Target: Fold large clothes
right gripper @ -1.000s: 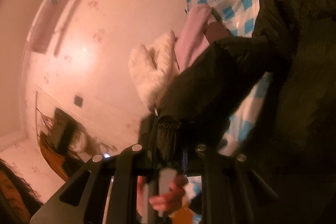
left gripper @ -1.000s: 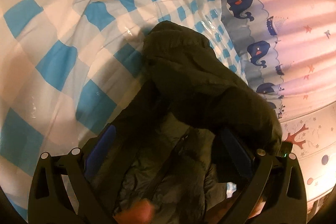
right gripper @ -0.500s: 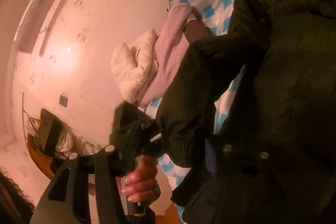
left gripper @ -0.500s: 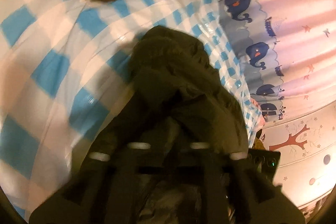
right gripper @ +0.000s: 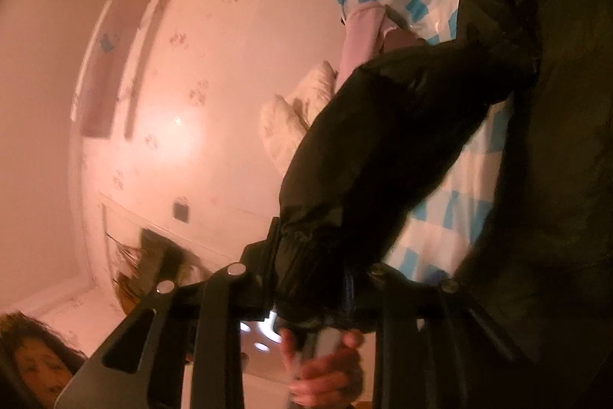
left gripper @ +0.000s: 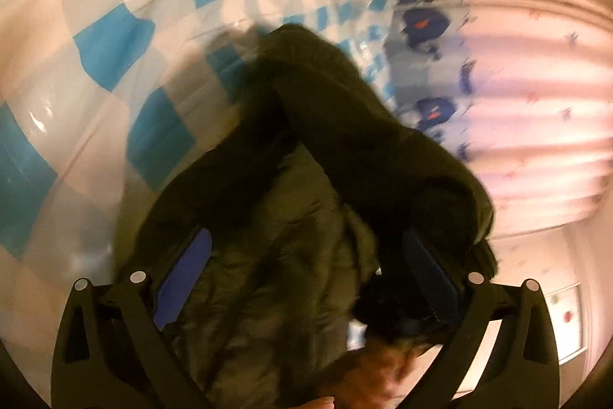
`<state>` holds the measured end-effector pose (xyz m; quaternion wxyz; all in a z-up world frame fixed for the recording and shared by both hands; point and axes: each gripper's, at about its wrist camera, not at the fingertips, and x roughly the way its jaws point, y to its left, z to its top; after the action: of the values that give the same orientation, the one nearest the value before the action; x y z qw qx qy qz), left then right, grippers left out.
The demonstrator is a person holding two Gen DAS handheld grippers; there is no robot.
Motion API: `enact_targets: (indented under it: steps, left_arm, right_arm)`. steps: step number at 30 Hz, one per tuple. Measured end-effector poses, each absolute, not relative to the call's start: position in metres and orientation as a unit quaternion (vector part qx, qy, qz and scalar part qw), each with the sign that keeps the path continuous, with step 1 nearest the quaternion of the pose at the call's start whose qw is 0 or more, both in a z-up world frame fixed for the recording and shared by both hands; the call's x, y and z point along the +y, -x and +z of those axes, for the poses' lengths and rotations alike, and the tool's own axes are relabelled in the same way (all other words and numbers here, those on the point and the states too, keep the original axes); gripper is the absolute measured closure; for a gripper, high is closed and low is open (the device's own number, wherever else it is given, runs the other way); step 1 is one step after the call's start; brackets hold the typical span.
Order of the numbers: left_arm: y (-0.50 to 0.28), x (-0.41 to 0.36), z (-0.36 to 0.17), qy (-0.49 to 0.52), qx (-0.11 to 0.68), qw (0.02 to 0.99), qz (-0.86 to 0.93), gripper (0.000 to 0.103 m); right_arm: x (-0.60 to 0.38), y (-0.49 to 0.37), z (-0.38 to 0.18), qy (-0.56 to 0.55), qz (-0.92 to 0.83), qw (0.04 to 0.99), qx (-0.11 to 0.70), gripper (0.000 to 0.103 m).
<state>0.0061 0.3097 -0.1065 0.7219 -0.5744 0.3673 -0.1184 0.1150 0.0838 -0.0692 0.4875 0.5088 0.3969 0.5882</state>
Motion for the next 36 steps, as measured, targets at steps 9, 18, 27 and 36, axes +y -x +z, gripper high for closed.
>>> enact_targets:
  steps: [9, 18, 27, 36]
  left_arm:
    - [-0.005, 0.306, -0.104, 0.598, 0.335, 0.715, -0.136, 0.007]
    - [-0.006, 0.294, -0.086, 0.543, 0.328, 0.764, -0.117, 0.007]
    - [-0.001, 0.271, -0.047, 0.390, 0.328, 0.860, -0.037, 0.007]
    - [-0.001, 0.282, -0.048, 0.381, 0.339, 0.860, -0.023, 0.064]
  right_arm:
    - [0.085, -0.104, -0.096, -0.497, 0.564, 0.490, 0.441, 0.076]
    - [0.117, -0.085, -0.109, -0.411, 0.559, 0.506, 0.513, 0.076]
    - [0.121, -0.083, -0.110, -0.412, 0.561, 0.501, 0.514, 0.076]
    - [0.118, -0.085, -0.114, -0.416, 0.553, 0.505, 0.515, 0.075]
